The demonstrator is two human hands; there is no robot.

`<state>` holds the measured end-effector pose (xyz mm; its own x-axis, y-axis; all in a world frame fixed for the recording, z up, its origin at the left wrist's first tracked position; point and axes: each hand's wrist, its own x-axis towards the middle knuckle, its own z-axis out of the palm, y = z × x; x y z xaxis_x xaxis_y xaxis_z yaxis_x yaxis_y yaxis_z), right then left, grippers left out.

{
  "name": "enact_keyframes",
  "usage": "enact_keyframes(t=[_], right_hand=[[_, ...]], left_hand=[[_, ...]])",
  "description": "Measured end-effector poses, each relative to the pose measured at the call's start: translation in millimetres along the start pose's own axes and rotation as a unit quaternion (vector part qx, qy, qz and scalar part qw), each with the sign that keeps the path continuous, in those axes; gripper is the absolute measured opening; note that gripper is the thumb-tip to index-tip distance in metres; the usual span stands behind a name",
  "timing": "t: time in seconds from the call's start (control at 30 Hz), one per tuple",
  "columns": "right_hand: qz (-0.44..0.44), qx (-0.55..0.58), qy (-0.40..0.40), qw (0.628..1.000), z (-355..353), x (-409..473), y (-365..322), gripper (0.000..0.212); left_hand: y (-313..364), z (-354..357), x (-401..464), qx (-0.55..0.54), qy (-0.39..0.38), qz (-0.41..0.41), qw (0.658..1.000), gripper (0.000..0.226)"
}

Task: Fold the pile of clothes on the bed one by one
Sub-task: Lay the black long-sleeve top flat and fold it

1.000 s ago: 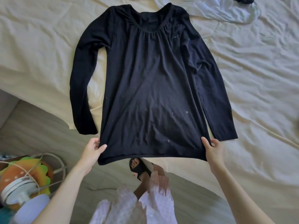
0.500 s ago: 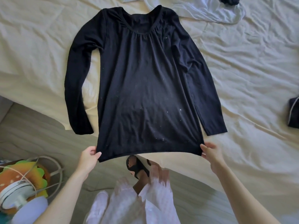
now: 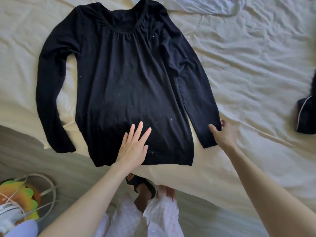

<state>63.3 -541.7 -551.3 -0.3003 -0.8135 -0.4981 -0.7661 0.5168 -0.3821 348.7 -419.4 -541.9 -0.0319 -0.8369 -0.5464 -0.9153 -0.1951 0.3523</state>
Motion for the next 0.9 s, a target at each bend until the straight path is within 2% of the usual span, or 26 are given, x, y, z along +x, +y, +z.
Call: enact_keyframes(t=[0.1,0.17,0.23,0.27,0.33,0.37,0.43,0.5,0.53,0.57,0.63,0.7,0.77,0.8,0.9], right_hand=[[0.026,-0.019,-0.059,0.998,-0.5,19.8,-9.6,0.030],[0.073,0.019,-0.086,0.993,-5.7,26.9,-14.7,0.022],[0.123,0.164,-0.101,0.973,-24.1,29.4,-23.0,0.021],[0.134,0.258,-0.104,0.951,-37.2,27.2,-28.9,0.015],[0.093,0.371,-0.084,0.920,-59.1,18.8,-38.2,0.006],[0.044,0.368,-0.072,0.926,-66.2,10.0,-43.4,0.009],[-0.060,0.325,-0.072,0.941,-68.1,-12.9,-51.8,0.020],[-0.148,0.246,-0.109,0.952,-59.0,-33.1,-61.4,0.025],[-0.180,0.202,-0.135,0.953,-50.7,-38.2,-64.4,0.023],[-0.201,0.164,-0.165,0.952,-42.4,-40.2,-67.0,0.018],[-0.212,0.119,-0.208,0.947,-32.5,-36.5,-70.0,0.015],[-0.174,0.143,-0.223,0.948,-31.6,-29.8,-70.3,0.016],[-0.125,0.185,-0.219,0.950,-34.7,-21.6,-69.5,0.020],[-0.111,0.194,-0.211,0.952,-35.8,-17.7,-69.7,0.021],[-0.085,0.198,-0.204,0.955,-35.3,-8.4,-80.9,0.017]], left_hand=[[13.3,0.6,20.2,-0.018,-0.095,-0.027,0.995,0.059],[19.8,-6.5,27.3,-0.044,-0.139,-0.061,0.987,0.057],[31.2,-21.0,34.6,-0.071,-0.130,-0.097,0.984,0.048],[38.8,-29.8,38.9,-0.092,-0.107,-0.113,0.983,0.042],[58.5,-49.0,47.4,-0.202,-0.060,-0.146,0.967,0.032],[71.2,-58.1,51.2,-0.292,-0.050,-0.163,0.941,0.030],[98.4,-73.5,59.5,-0.470,-0.063,-0.178,0.862,0.033],[118.5,-83.6,71.2,-0.575,-0.105,-0.171,0.793,0.049],[126.1,-86.9,78.4,-0.598,-0.122,-0.167,0.774,0.053],[132.3,-89.2,86.2,-0.602,-0.126,-0.167,0.771,0.049],[141.0,-94.1,102.7,-0.559,-0.105,-0.178,0.803,0.038],[139.0,-100.3,112.8,-0.512,-0.049,-0.173,0.840,0.029],[123.6,-112.0,109.2,-0.499,0.010,-0.151,0.853,0.022],[110.9,-118.9,102.2,-0.526,0.025,-0.136,0.839,0.021],[60.9,-134.2,67.5,-0.667,0.033,-0.109,0.736,0.026]])
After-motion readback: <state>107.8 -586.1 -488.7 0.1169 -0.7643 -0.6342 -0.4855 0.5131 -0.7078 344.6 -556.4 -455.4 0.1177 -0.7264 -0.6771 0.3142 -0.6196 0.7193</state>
